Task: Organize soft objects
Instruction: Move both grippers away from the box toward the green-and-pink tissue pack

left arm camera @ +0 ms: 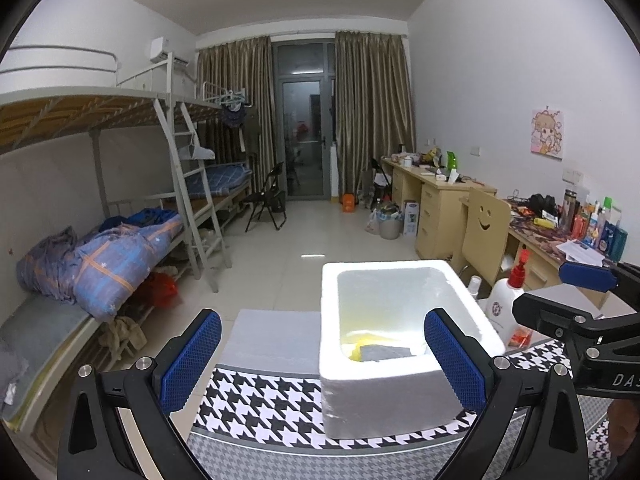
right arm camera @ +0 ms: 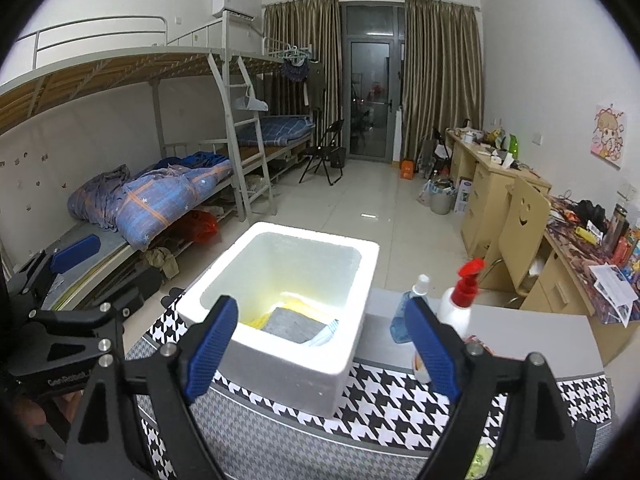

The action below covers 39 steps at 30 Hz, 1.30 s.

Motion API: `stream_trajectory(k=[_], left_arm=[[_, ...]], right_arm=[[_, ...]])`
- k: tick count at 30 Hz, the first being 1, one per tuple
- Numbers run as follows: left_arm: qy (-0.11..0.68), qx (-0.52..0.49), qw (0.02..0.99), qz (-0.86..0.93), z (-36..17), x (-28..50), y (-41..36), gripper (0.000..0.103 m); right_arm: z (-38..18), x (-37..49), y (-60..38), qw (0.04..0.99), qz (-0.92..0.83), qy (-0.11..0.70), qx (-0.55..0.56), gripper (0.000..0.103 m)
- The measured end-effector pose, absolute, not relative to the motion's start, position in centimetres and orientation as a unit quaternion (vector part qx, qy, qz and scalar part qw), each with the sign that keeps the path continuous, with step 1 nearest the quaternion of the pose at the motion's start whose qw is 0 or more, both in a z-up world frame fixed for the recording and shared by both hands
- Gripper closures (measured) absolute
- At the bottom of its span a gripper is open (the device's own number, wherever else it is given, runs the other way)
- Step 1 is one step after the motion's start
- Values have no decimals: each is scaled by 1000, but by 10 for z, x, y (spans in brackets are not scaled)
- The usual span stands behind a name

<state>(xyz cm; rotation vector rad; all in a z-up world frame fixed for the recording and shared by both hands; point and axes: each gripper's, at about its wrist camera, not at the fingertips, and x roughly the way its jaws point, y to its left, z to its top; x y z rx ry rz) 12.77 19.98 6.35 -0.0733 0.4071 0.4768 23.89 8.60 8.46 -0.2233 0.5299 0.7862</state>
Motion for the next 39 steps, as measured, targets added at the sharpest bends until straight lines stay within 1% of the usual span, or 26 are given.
stream_trajectory(k=[18,30,39], left_arm=[[186,-14,962,197,70,108,150,1],[179,-24,970,162,70,111,126,1],[183,-8,975,126,70,115,102,1]], right_arm=[[96,217,43,899,356,235,-99,14],[95,212,14,909,333,233,-90,14],[91,209,-14,916,315,235,-80,14]])
